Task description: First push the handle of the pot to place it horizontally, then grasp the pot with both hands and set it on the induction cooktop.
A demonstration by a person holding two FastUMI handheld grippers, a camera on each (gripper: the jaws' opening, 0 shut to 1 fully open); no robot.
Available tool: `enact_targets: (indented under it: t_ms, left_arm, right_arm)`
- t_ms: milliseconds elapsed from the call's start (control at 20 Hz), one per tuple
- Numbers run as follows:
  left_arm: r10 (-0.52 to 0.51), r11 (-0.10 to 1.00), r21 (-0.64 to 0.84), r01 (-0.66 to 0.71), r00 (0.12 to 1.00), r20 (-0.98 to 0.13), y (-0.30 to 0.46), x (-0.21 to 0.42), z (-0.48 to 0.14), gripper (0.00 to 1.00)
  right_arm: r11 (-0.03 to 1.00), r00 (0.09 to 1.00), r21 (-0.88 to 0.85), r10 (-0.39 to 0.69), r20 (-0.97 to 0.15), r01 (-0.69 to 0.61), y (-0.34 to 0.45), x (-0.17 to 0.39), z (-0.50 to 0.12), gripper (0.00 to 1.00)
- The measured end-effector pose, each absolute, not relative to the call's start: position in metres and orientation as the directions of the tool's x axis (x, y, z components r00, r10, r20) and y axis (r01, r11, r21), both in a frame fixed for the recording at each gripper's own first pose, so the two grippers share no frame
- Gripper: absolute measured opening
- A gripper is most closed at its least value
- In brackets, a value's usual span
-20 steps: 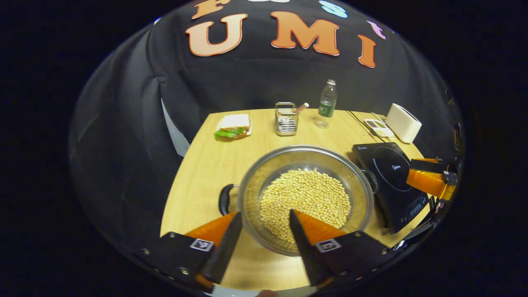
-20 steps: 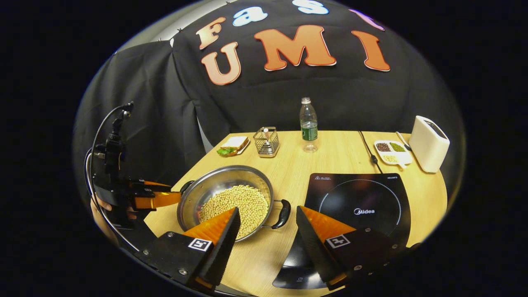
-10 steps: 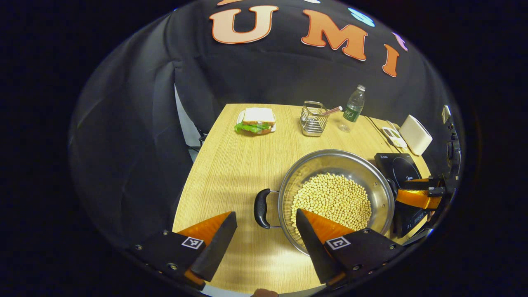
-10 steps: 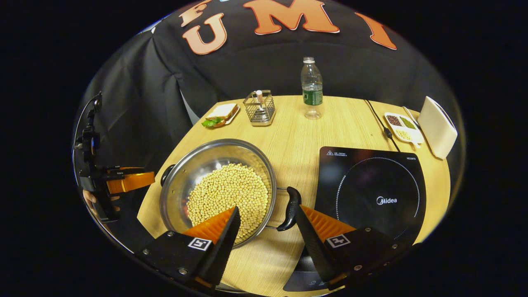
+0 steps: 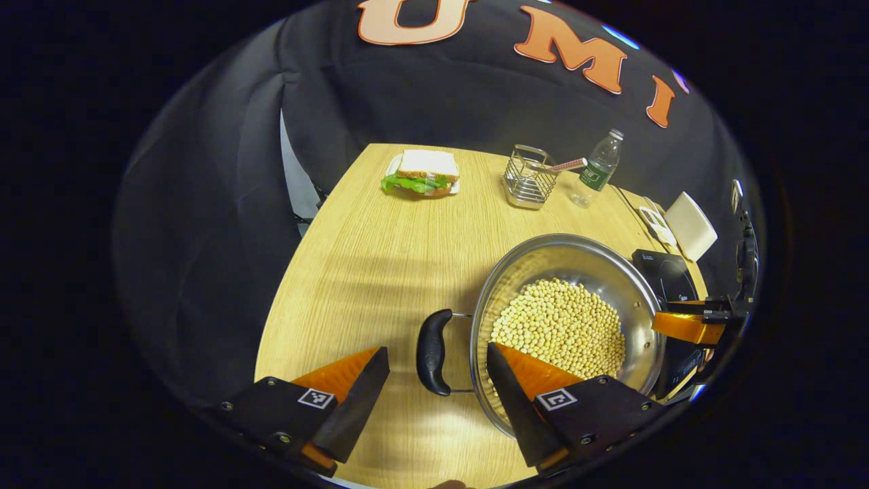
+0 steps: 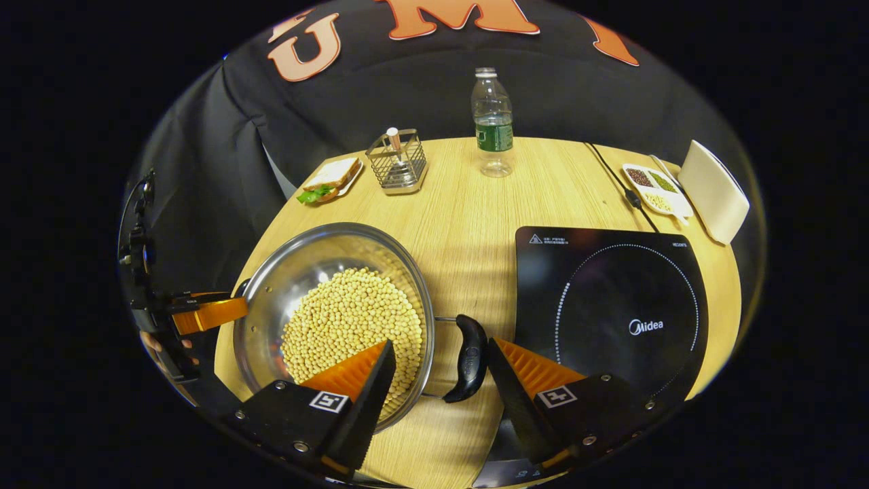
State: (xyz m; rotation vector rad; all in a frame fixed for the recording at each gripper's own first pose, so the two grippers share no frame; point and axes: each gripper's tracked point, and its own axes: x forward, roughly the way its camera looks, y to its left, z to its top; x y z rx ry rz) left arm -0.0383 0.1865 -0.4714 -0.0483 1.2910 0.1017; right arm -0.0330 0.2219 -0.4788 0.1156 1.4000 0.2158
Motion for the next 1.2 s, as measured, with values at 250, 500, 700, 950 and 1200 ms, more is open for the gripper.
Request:
enact_targets:
  t_ms: [250,500,700,950,1200]
  left_arm:
    - [0.018,0.995,-0.010,-0.101,0.281,-0.960,0.181,-0.036,-0.486,0.92]
    - [0.027,0.998,0.007,-0.067,0.302,-0.953,0.172,-0.032,-0.497,0.86]
    - [0.102,0.994,0.084,-0.074,0.295,-0.950,0.183,-0.038,-0.508,0.73]
    - [0.120,0.991,0.090,-0.099,0.350,-0.929,0.183,-0.034,-0.506,0.63]
    - [0.149,0.988,0.123,-0.091,0.408,-0.900,0.183,-0.032,-0.504,0.59]
  right_arm:
    - [0.979,0.129,0.179,0.191,-0.973,-0.099,0.224,-0.033,-0.497,0.84]
    - [0.980,0.102,0.178,0.186,-0.977,-0.083,0.223,-0.037,-0.515,0.71]
    - [0.980,0.126,0.155,0.170,-0.977,-0.121,0.225,-0.036,-0.522,0.60]
    - [0.980,0.114,0.184,0.192,-0.975,-0.072,0.226,-0.039,-0.526,0.65]
    - [0.979,0.145,0.194,0.201,-0.969,-0.062,0.225,-0.037,-0.525,0.59]
